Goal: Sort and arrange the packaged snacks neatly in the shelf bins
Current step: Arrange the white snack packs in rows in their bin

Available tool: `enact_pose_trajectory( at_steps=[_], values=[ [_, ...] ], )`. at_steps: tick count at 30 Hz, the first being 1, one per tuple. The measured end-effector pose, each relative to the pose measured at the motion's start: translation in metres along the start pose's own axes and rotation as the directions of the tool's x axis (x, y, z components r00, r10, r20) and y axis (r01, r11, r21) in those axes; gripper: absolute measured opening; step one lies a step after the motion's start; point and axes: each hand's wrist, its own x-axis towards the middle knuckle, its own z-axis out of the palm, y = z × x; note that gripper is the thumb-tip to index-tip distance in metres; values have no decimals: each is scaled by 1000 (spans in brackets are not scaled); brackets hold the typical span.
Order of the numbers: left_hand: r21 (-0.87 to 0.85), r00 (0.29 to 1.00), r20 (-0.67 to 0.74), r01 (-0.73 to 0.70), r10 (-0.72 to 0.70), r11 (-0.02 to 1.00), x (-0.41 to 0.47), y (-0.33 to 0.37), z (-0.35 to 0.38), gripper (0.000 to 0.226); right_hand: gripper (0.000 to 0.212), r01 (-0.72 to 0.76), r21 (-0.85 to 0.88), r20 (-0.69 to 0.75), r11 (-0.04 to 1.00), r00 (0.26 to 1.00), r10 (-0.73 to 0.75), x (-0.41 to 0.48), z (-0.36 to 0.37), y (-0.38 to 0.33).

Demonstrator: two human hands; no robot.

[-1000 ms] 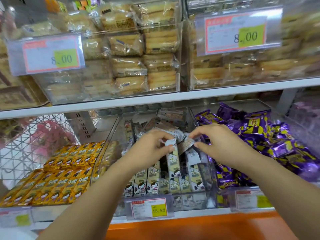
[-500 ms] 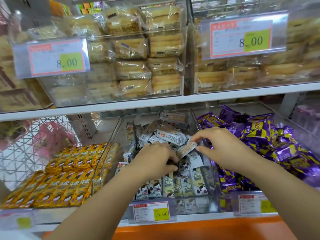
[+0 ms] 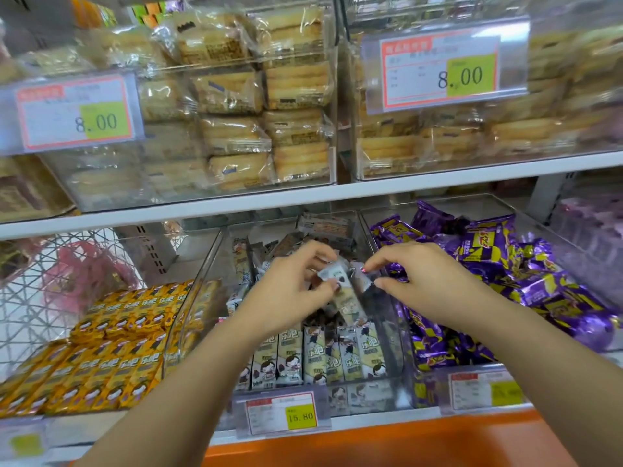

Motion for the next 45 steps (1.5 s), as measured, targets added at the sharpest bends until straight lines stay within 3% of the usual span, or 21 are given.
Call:
enact_pose_trajectory(
  at_steps=[4, 10, 13, 16, 18, 20, 23, 26, 27, 30, 33, 34, 36, 38, 40, 42, 45],
  values=[
    [-18, 996, 20, 83, -82, 996, -9, -12, -10, 11, 23, 4, -19, 16, 1000, 1000, -4, -2, 0, -2],
    [130, 956, 265, 93, -125, 987, -8, -20, 8, 8, 23, -18, -17, 28, 1000, 999, 18, -1, 2, -5],
    [117, 962, 243, 94, -121, 989, -8, -18, 8, 18, 23, -3, -18, 20, 1000, 1000, 3, -1, 2, -3],
    [-58, 995, 32, 93, -91, 994, -8, -7, -5, 31, 28, 35, -16, 2, 999, 999, -35, -1, 3, -5],
    [-188, 986, -131, 73, -99, 979, -9, -1, -14, 27, 39, 47, -6, -11, 999, 999, -47, -1, 4, -8],
    [-330, 971, -207, 46, -120, 943, -11, 2, -18, 23, 53, 36, -4, -1, 999, 999, -36, -1, 5, -12],
    [-547, 971, -149, 77, -187, 833, -16, 3, -17, 22, 58, -2, 49, 14, 999, 1000, 2, 0, 9, -15],
    [-698, 971, -61, 122, -229, 705, -24, -1, -16, 19, 51, -41, 244, -55, 969, 997, 56, 2, 8, -15],
    [-692, 975, -38, 133, -220, 709, -26, -3, -16, 18, 48, -47, 322, -77, 946, 994, 75, 3, 8, -16],
    [-460, 989, 51, 148, -140, 876, -33, -4, -14, 15, 43, -13, 436, -82, 900, 995, 54, 3, 13, -23],
    [-91, 976, 196, 115, -95, 989, -35, -1, -4, 21, 38, 69, 306, -13, 949, 998, -69, 4, 22, -28],
    [115, 971, 229, 49, -74, 992, -35, -1, -1, 24, 35, 97, 218, 40, 971, 993, -108, 5, 24, -29],
    [428, 964, 262, -82, -37, 900, -35, -3, 2, 30, 33, 160, -25, 164, 987, 974, -153, 6, 29, -30],
    [518, 955, 292, -116, -48, 848, -35, -7, 1, 36, 30, 243, -231, 245, 942, 952, -185, 6, 31, -29],
    [527, 949, 309, -113, -67, 842, -33, -11, -1, 36, 29, 282, -317, 289, 905, 938, -191, 5, 32, -30],
    [515, 950, 305, -105, -67, 851, -29, -12, -2, 32, 29, 270, -295, 294, 916, 938, -182, 5, 30, -30],
    [499, 955, 290, -99, -59, 861, -18, -13, 6, 36, 29, 176, -225, 187, 958, 973, -134, 7, 21, -23]
  ],
)
